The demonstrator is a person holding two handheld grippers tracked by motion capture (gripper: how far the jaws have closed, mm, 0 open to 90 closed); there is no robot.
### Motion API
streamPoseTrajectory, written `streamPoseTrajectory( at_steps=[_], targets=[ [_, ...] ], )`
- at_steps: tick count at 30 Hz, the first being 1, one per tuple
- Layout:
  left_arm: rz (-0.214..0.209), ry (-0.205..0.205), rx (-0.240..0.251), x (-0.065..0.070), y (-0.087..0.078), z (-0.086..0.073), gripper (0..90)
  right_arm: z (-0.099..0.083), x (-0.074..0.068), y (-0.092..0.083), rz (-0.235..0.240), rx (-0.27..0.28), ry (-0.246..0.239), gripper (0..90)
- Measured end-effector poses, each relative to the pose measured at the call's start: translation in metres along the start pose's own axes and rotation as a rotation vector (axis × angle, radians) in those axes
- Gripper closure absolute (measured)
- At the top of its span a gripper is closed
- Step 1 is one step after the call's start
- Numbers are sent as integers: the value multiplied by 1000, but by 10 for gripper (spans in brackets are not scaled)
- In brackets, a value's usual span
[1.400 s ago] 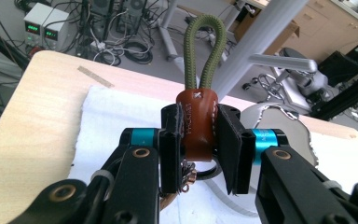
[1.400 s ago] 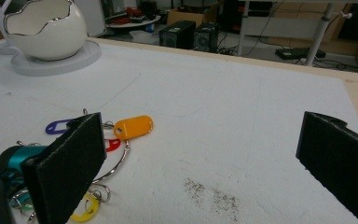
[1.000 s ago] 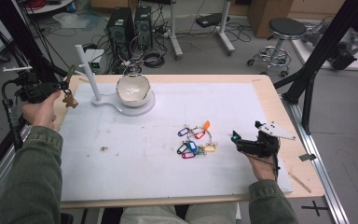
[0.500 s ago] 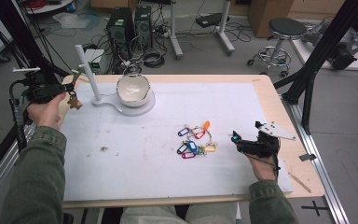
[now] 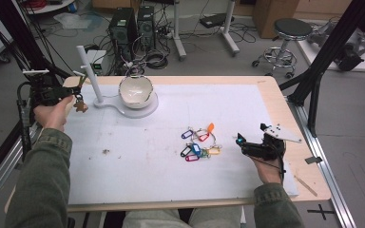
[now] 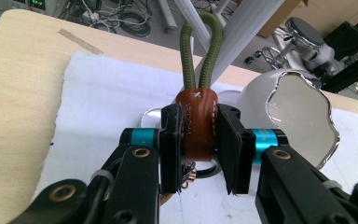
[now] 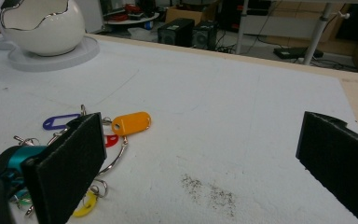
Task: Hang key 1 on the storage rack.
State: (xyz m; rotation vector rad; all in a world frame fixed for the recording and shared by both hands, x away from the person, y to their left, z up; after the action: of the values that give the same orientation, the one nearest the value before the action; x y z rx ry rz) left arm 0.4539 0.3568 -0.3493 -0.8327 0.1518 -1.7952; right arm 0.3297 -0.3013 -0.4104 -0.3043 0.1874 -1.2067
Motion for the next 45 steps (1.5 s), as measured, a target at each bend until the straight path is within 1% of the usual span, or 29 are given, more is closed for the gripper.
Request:
streamPoseTrajectory(
  at_steps=[2, 5, 6, 7, 9, 10, 11, 12, 13, 14, 15, 20, 21, 25, 26, 29, 30, 31, 33, 34, 35, 36, 37, 40, 41, 42, 45],
  targets=[
    [-6, 2, -11, 1, 3, -1, 711, 0, 0, 0, 3, -1, -1, 6],
    [-2, 11, -22, 1, 5, -2, 710, 0, 0, 0, 4, 1, 0, 5],
    [6, 25, -26, 3, 5, -2, 709, 0, 0, 0, 5, 0, 2, 6],
    [6, 25, -26, 3, 5, -2, 702, 0, 0, 0, 5, 0, 3, 5],
    [15, 50, -25, 4, 5, -3, 689, 0, 0, 0, 5, 0, 4, 5],
    [19, 57, -19, 5, 5, -3, 634, 0, 0, 0, 5, -1, 5, 5],
    [18, 56, -15, 5, 5, -3, 634, 0, 0, 0, 5, -1, 5, 5],
    [3, 45, -12, 5, 4, -3, 543, 0, -1, 0, 7, -6, 7, 5],
    [-19, 38, -13, 5, 4, -3, 515, 0, 0, 0, 8, -2, 2, 5],
    [-23, 35, -14, 5, 4, -2, 474, 0, -1, 0, 9, -4, 5, 5],
    [-7, 52, -3, 8, 3, -3, 449, 0, -1, 0, 9, -2, 4, 5],
    [-8, 69, 12, 12, 1, -3, 339, 0, -1, 0, 9, -2, 4, 5],
    [-2, 78, 16, 14, 0, -3, 309, 0, -1, 0, 9, -2, 2, 6],
    [52, 123, 35, 20, -4, -4, 158, 0, -1, 0, 10, -1, 3, 5],
    [58, 128, 37, 21, -5, -4, 150, 0, -1, 0, 11, -1, 4, 6],
    [58, 143, 46, 24, -8, -3, 104, 0, -1, 0, 7, 3, 1, 5],
    [55, 151, 41, 25, -9, -3, 76, 0, -1, 0, 8, 3, 2, 5],
    [68, 151, 42, 25, -11, -3, 50, 0, -1, 0, 9, 1, 5, 5],
    [76, 155, 37, 25, -12, -3, 46, 0, -1, -1, 9, 0, 7, 6],
    [77, 157, 33, 26, -13, -3, 20, 1, -1, -1, 7, 2, 4, 5],
    [77, 157, 33, 26, -13, -3, 16, 1, -1, -1, 5, 4, 4, 5],
    [88, 164, 37, 28, -15, -4, 16, 1, -1, -1, 6, 5, 3, 5],
    [80, 180, 35, 31, -16, -5, 16, 1, -1, -1, 6, 5, 3, 5],
    [70, 202, 32, 37, -17, -7, 16, 1, -1, -1, 6, 3, 8, 5],
    [70, 202, 32, 37, -17, -7, 16, 1, -1, -1, 6, 4, 11, 5],
    [66, 215, 32, 40, -17, -8, 16, 1, -1, -1, 8, 4, 11, 5],
    [42, 220, 48, 47, -17, -11, 16, 1, -1, -1, 8, 5, 12, 5]
  ],
)
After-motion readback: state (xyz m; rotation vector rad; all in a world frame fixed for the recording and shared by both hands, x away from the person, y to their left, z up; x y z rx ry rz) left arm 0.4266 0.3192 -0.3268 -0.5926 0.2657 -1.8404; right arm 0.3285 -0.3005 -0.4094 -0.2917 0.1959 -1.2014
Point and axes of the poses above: each handheld gripper's, and its own axes: y roughly forward along the jaws, z roughly out of its top, x roughly to its right, the point moved 1 cm from there along y, roughly forward along the jaws, and after that the axes turned 4 degrees about -z, right-handed, at the moved point
